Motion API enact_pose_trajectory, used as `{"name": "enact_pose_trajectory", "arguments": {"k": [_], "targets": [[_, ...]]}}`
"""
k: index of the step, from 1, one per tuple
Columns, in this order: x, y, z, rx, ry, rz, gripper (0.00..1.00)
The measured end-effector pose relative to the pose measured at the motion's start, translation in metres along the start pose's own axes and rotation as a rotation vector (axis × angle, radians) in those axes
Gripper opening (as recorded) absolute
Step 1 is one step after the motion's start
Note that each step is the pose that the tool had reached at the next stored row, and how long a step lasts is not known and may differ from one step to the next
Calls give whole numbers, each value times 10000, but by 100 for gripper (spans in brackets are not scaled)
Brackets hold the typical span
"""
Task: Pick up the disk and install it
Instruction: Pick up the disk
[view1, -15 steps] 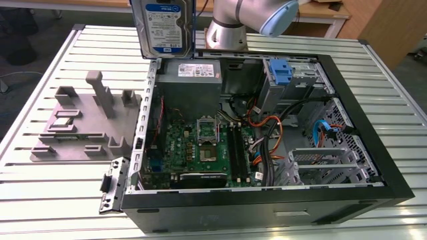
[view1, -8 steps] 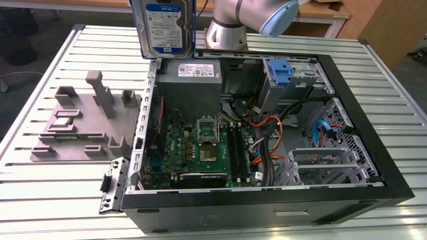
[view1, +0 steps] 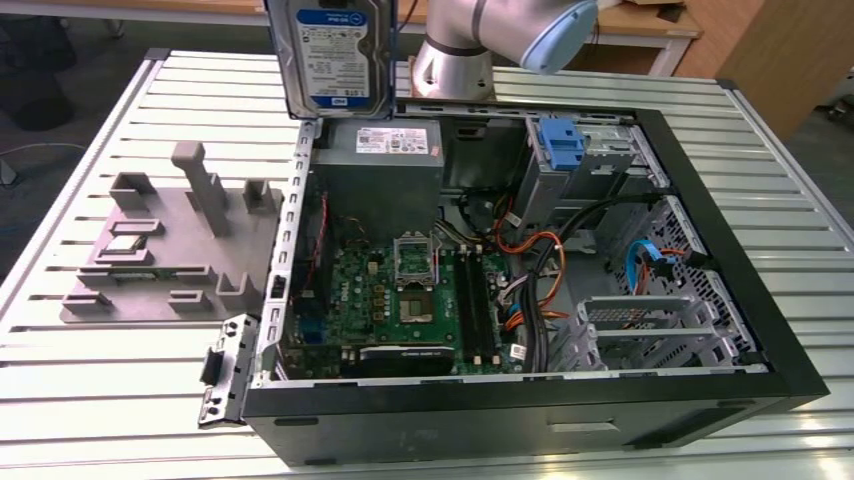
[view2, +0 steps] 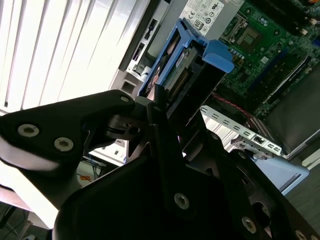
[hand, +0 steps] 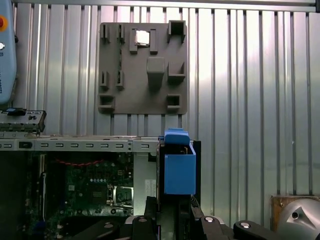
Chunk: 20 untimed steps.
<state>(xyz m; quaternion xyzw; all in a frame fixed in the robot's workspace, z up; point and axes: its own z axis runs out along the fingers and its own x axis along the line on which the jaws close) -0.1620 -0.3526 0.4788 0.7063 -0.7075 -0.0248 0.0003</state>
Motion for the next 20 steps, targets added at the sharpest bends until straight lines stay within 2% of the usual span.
{"name": "enact_pose_trajectory", "arguments": {"k": [4,11,18,20], "targets": [[29,-70,-3,-1,0,1,35],[58,-271,-11,-4,0,2,35],[76,-514,-19,-10,1,2,35],[76,-545,-21,-11,1,2,35]]}}
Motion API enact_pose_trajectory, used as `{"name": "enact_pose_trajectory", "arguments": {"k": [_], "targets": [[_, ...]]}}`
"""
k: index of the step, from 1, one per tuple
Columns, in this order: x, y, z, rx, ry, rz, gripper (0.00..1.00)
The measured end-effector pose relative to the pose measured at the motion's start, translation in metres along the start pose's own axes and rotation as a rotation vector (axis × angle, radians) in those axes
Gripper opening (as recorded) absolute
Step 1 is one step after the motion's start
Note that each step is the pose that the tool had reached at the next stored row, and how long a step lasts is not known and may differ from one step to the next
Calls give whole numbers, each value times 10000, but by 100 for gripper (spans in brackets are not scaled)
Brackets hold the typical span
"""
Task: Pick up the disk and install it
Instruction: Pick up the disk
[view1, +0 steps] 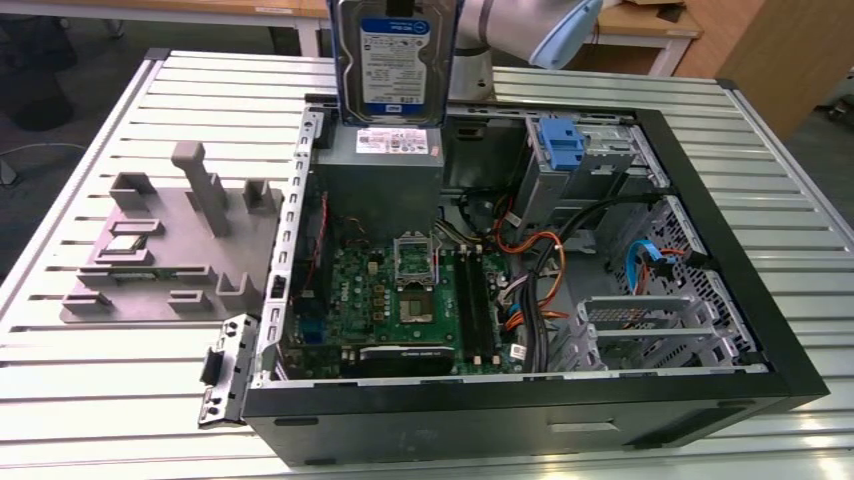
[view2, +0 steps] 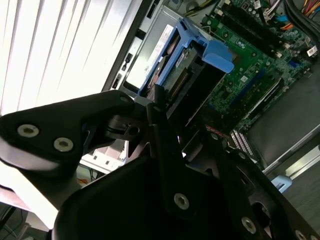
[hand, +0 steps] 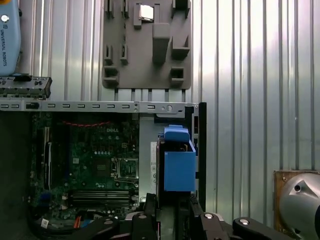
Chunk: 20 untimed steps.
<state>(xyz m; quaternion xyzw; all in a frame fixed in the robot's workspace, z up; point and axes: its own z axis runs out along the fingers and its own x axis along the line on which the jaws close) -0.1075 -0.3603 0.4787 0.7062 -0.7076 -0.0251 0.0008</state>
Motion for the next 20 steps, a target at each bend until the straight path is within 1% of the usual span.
{"name": "enact_pose_trajectory", "arguments": {"k": [6,9,15,20], "targets": [[1,-3,0,1,-1,1,35],[16,-3,0,1,-1,0,35],[76,-3,-2,1,0,1,35],[149,-4,-5,1,5,1,35]]}}
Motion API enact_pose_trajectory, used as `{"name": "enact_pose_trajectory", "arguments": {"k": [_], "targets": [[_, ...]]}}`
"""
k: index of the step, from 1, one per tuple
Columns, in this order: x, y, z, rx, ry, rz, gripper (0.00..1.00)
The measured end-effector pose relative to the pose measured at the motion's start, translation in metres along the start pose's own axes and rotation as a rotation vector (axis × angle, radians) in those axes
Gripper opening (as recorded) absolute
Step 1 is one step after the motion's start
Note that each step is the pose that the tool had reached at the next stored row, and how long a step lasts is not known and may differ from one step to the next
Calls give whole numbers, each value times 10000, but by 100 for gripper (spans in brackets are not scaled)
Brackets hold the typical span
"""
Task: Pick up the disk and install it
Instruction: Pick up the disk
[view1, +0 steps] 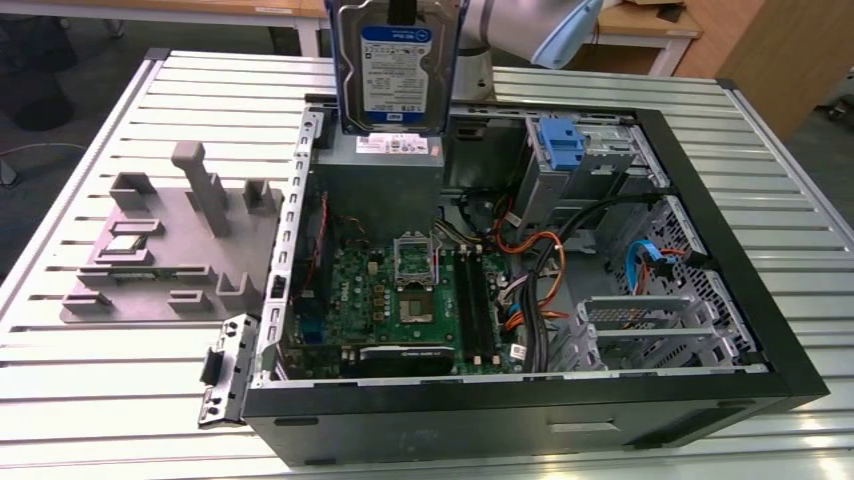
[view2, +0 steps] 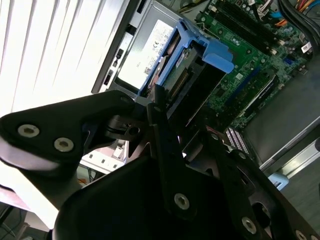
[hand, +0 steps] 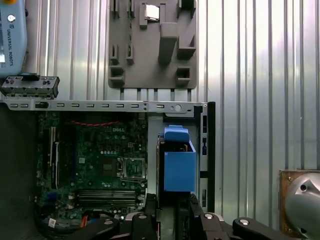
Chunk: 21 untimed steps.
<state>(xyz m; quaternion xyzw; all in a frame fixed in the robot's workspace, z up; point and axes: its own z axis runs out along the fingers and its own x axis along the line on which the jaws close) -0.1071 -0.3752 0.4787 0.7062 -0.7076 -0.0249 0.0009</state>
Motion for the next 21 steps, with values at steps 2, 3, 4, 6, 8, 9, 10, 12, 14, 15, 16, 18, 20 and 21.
{"name": "enact_pose_trajectory", "arguments": {"k": [2,3,4,6,8,9,10,12,14,15,16,18,20,21], "targets": [[31,-1,-1,1,1,1,35],[48,-2,-1,1,2,0,35],[65,-2,-1,1,2,1,35],[98,-4,-3,0,5,1,35],[134,-6,-4,1,6,0,35],[153,-6,-5,0,7,1,35],[173,-8,-6,0,8,0,35],[211,-10,-7,1,10,0,35],[250,-12,-8,0,12,1,35],[272,-13,-9,1,13,1,35],[292,-13,-10,1,14,1,35],[334,-15,-11,1,16,1,35],[374,-16,-13,0,17,1,35],[395,-17,-13,1,18,0,35]]}}
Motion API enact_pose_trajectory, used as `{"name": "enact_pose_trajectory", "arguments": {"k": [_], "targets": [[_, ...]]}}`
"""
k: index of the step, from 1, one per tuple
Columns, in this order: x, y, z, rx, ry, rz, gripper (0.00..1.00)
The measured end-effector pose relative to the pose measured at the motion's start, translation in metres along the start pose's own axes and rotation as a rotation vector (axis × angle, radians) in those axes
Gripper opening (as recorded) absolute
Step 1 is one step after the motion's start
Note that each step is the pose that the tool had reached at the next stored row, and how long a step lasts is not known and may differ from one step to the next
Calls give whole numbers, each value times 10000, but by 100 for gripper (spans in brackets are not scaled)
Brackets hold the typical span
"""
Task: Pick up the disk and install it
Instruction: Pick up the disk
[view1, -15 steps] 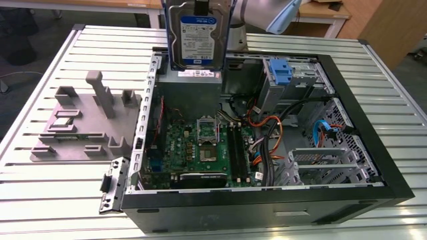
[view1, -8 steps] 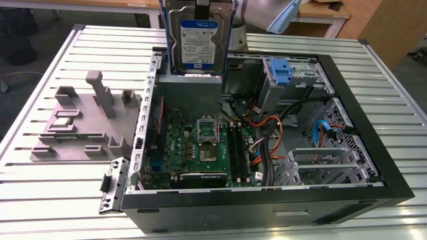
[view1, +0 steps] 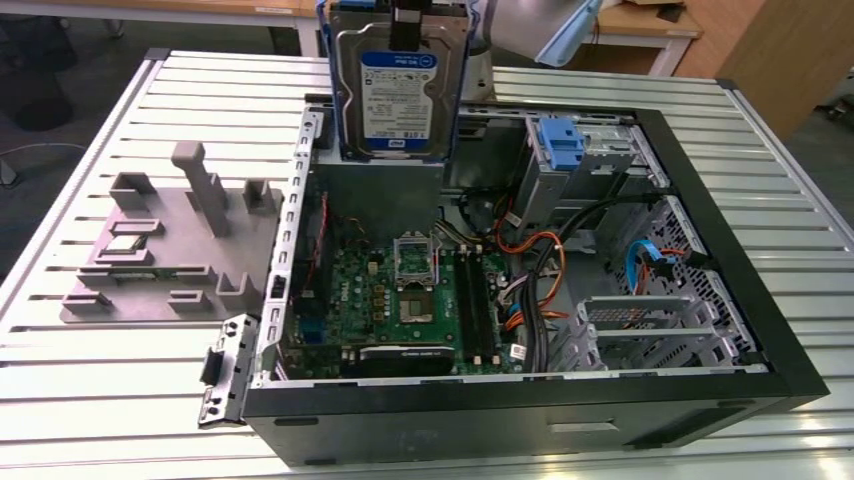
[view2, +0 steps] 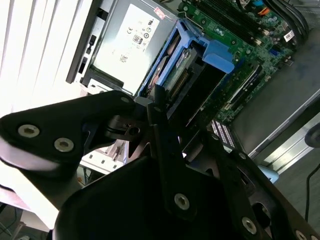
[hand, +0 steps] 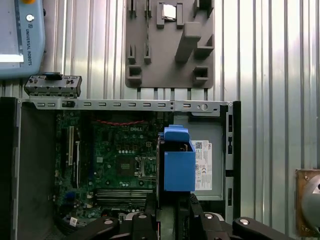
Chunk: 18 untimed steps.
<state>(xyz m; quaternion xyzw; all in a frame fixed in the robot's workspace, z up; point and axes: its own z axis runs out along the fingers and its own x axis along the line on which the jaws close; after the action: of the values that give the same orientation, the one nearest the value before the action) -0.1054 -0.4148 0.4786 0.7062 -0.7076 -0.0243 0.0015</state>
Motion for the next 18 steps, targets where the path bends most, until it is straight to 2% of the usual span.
{"name": "enact_pose_trajectory", "arguments": {"k": [3,11,14,18], "targets": [[38,0,-1,1,0,0,35],[40,-7,-2,-1,2,-1,35],[39,-50,-3,0,1,1,35],[39,-161,-7,-2,2,0,35]]}}
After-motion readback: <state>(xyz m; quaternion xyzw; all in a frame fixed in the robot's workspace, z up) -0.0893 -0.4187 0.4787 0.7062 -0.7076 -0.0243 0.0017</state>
